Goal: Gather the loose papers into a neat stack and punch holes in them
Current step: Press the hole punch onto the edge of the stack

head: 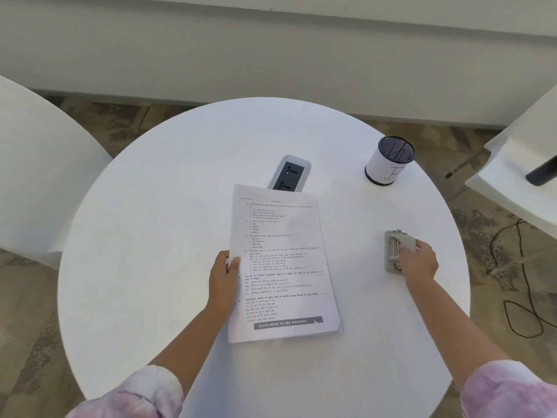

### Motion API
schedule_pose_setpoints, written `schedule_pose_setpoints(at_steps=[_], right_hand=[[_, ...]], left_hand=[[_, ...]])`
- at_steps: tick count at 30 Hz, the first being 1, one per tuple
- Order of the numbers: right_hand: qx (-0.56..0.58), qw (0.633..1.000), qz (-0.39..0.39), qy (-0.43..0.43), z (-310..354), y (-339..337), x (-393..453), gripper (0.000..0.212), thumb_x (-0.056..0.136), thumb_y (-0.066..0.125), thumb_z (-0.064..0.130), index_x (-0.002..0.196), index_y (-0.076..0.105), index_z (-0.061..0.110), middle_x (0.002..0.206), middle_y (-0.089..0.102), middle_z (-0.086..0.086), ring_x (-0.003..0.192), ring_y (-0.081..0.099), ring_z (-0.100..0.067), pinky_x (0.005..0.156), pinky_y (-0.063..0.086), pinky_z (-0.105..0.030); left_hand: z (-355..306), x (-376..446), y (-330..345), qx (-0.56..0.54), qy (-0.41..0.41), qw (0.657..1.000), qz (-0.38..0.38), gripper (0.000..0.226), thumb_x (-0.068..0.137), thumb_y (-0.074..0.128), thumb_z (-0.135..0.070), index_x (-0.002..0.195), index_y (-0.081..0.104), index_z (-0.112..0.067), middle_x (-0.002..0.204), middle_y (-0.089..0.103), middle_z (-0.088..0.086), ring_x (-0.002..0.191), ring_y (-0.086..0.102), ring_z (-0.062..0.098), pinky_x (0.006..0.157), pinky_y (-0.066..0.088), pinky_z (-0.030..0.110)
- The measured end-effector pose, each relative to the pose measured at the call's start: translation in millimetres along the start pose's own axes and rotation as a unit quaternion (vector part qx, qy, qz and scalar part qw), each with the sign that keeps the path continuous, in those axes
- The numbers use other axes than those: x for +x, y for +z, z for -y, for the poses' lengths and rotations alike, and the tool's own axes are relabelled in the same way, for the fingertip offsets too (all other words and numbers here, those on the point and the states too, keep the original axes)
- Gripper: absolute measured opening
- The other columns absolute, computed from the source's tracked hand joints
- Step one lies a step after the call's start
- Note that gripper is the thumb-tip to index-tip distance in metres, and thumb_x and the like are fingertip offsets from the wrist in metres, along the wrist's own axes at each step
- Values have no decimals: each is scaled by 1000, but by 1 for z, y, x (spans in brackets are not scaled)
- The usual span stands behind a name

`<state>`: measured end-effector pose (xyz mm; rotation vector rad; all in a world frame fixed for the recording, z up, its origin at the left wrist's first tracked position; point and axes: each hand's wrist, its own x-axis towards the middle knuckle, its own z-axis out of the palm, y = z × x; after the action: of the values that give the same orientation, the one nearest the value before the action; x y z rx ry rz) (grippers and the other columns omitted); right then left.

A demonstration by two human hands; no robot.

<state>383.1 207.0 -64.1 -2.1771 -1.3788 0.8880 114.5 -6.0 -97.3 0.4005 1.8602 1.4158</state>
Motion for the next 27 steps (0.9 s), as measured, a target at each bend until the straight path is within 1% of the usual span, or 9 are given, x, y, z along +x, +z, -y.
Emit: schedule_pose_setpoints(at_steps=[5,6,8,10,14,16,19,25,27], right_hand=[[14,999,36,-34,8,13,-19,35,88,52,13,122,54,5,120,61,-17,105,58,-34,86,44,-32],[21,998,51,-37,10,16,-24,35,87,53,13,122,54,6,119,62,-16,100,59,-32,82,47,-27],[26,995,80,-47,13,22,-36,36,88,54,12,123,55,6,115,63,-13,86,57,-25,57,42,-7],[34,992,105,-57,15,29,-47,37,88,55,13,124,54,6,115,62,-14,81,53,-20,43,34,-6],[35,988,137,-67,14,43,-66,35,89,56,16,123,53,8,116,61,-12,83,55,-19,52,37,-16],[34,986,147,-67,14,48,-72,34,88,57,17,121,54,8,116,62,-13,88,59,-23,67,49,-27],[36,986,151,-67,13,52,-78,35,87,58,17,120,54,8,115,62,-15,95,61,-28,83,51,-37],[57,984,157,-67,10,55,-82,34,86,59,17,119,53,10,110,62,-13,86,59,-23,69,50,-29],[73,981,170,-56,9,56,-84,35,86,60,17,119,52,11,106,61,-10,85,60,-23,66,53,-32]], left_hand=[[-7,0,2,-18,5,1000,15,14,96,42,-14,90,53,-21,96,67,11,86,64,27,80,52,41],[-8,0,3,-20,7,1000,17,14,96,42,-14,90,53,-21,95,67,10,86,64,26,80,53,40],[-10,-2,4,-23,11,999,23,15,96,42,-13,90,53,-20,94,67,9,84,64,24,79,53,37],[-9,-2,4,-27,12,999,34,14,96,42,-13,91,54,-20,96,68,10,84,64,24,79,53,38],[-5,-2,4,-24,8,999,45,13,96,42,-14,94,54,-20,100,68,11,86,65,25,78,53,36],[-3,-3,4,-17,8,999,45,12,96,42,-14,97,54,-18,101,67,11,87,65,25,76,53,34],[1,-2,4,-1,8,999,41,14,96,41,-14,105,52,-13,104,67,12,92,65,27,79,53,34],[3,-5,7,24,13,999,37,13,96,41,-16,103,52,-16,103,66,10,93,63,26,81,52,35],[4,-5,10,47,15,998,42,14,96,42,-18,103,53,-17,103,66,4,94,62,24,83,52,38]])
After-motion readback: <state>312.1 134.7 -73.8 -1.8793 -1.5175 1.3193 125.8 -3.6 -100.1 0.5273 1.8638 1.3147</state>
